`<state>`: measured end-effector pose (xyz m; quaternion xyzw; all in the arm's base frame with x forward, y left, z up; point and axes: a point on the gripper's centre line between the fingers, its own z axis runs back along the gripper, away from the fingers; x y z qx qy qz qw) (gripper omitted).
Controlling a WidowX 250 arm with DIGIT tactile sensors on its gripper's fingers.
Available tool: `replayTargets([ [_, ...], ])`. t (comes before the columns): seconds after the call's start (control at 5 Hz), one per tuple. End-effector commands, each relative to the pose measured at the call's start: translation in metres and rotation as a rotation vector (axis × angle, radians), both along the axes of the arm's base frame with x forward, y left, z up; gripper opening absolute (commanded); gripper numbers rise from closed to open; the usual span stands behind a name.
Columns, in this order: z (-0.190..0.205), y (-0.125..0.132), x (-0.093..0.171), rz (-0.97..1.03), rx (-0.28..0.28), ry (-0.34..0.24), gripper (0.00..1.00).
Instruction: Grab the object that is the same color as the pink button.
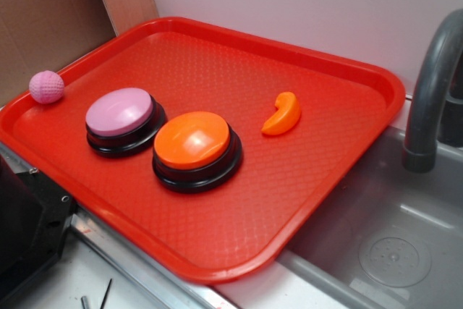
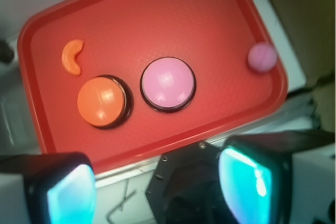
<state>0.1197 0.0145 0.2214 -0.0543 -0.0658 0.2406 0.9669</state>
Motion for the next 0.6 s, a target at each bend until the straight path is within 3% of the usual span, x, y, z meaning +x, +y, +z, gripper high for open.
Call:
replayTargets([
  [0.0, -0.031, 0.042, 0.006, 0.397, -0.099, -0.055, 1.0],
  [0.4, -0.072, 0.081, 0.004, 0.694, -0.033, -0.066, 1.0],
])
